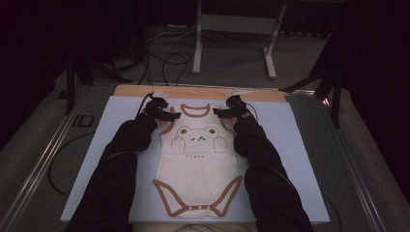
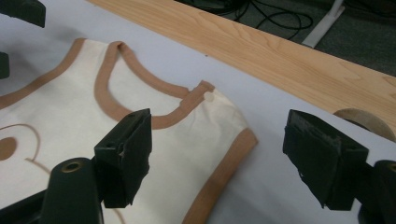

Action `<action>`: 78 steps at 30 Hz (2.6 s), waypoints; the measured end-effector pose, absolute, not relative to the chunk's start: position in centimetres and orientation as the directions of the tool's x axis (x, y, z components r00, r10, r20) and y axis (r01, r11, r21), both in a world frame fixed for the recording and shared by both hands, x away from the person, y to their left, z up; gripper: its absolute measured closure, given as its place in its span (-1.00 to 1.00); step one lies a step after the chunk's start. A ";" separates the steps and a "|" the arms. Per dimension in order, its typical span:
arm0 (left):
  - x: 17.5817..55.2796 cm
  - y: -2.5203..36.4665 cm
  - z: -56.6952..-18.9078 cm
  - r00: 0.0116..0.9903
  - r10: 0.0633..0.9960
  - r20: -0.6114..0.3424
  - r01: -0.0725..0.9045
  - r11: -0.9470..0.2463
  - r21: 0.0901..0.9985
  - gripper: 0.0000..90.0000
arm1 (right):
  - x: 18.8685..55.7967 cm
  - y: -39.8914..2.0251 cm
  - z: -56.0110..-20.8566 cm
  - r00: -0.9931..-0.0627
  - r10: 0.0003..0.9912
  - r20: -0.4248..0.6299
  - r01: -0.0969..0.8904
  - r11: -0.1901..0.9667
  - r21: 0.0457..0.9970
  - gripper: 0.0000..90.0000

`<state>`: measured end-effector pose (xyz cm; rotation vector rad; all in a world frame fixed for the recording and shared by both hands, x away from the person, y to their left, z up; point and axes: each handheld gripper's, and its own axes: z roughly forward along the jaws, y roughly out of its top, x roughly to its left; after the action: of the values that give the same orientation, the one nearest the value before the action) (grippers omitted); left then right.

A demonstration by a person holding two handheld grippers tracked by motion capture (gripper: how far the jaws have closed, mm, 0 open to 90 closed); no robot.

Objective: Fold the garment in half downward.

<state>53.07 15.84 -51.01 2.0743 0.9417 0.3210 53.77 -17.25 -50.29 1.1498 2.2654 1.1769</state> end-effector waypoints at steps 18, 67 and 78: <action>54.6 16.0 -52.9 0.687 0.720 -0.098 0.549 -0.426 0.719 -0.16 | 55.7 -16.4 -51.9 -0.605 0.793 0.067 0.557 0.362 0.747 -0.23; 52.6 14.8 -50.0 0.676 0.735 -0.044 0.524 -0.437 0.731 0.98 | 54.0 -15.6 -50.4 -0.657 0.754 0.000 0.514 0.448 0.732 0.95; 50.9 15.0 -47.8 0.690 0.723 -0.032 0.485 -0.429 0.762 0.98 | 52.3 -16.0 -48.5 -0.673 0.739 -0.020 0.466 0.445 0.765 0.95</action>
<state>50.89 15.01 -47.84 2.1113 0.9227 0.3864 52.31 -16.03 -48.51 1.0251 2.3492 1.0807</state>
